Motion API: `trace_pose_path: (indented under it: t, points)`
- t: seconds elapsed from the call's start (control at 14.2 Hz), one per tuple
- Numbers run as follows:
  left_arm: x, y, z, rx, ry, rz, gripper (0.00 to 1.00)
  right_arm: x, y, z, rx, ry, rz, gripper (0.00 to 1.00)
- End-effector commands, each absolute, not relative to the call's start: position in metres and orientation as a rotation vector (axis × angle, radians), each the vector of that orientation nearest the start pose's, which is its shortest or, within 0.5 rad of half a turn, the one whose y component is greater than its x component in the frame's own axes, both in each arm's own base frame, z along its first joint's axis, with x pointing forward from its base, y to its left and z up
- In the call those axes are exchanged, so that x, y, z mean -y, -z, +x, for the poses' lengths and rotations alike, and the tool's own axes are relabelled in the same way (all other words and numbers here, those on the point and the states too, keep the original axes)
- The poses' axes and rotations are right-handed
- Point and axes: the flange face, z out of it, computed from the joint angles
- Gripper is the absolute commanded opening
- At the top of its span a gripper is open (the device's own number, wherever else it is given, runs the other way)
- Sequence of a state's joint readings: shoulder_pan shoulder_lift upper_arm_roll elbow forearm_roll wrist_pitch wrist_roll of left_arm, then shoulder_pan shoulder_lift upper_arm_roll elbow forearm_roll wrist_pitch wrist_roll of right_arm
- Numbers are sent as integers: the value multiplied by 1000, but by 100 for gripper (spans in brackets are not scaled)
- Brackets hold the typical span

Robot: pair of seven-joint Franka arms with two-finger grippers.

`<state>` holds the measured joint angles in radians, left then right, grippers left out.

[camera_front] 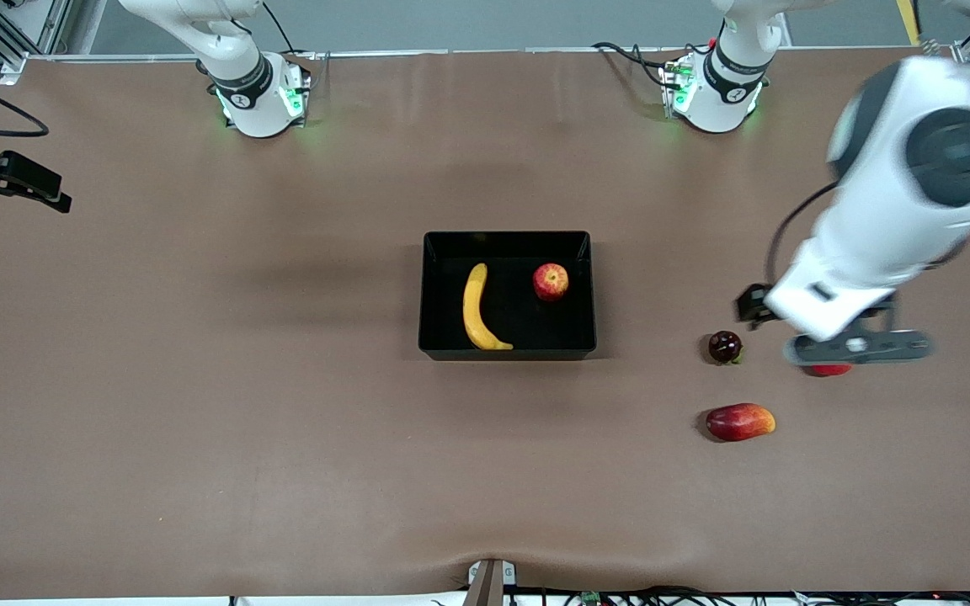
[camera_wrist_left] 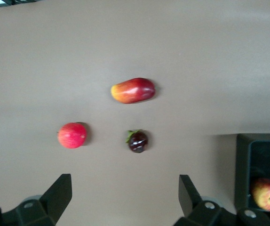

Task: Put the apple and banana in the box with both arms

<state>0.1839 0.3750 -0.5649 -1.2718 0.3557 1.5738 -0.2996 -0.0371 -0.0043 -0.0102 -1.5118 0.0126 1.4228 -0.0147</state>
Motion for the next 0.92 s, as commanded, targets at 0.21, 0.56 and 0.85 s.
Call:
trace_pose_path:
  t: [0.21,0.56,0.85]
  points:
    - [99,-617,604,-56,17,-3020,100,25,-644,532,-34,-138,-3123,100]
    - [79,-647,585,10,26,-3048,100,25,-645,532,-36,-138,-3123,100]
    - [72,-655,582,-62,32,-3052,100,23,-645,533,-29,-136,-3125,100]
